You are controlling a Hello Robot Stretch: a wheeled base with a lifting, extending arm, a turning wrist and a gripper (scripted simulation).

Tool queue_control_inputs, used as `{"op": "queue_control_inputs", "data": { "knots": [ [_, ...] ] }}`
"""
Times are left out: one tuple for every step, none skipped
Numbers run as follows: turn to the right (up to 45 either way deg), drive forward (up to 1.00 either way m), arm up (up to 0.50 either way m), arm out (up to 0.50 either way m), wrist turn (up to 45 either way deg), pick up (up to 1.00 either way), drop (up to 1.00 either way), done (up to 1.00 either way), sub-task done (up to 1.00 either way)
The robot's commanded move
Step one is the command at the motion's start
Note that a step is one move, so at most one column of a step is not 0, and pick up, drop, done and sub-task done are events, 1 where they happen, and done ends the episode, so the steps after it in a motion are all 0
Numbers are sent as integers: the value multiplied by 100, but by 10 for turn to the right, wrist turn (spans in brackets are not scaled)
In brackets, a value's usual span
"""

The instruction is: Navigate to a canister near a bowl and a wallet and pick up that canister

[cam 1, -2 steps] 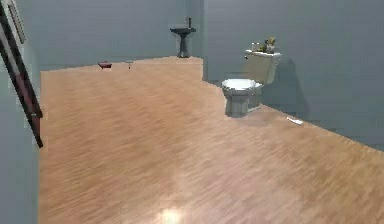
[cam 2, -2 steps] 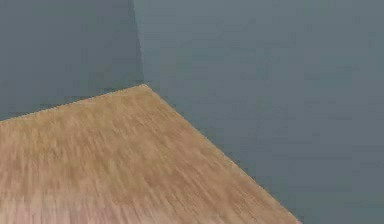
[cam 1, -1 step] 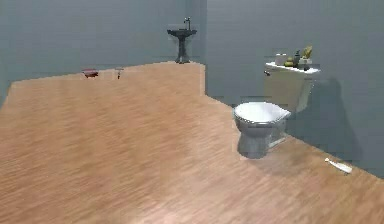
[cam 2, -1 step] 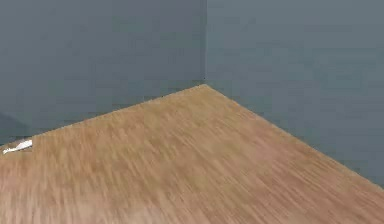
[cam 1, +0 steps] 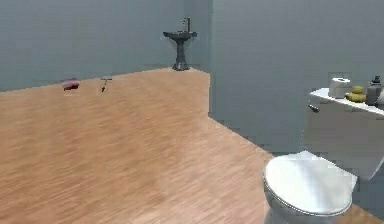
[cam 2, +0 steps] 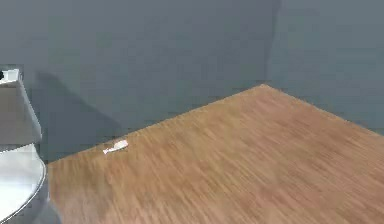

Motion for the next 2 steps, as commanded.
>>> {"op": "queue_control_inputs", "data": {
  "knots": [
    [0,100,0,0,0,0,0,0,0],
    [0,100,0,0,0,0,0,0,0]
  ]
}}
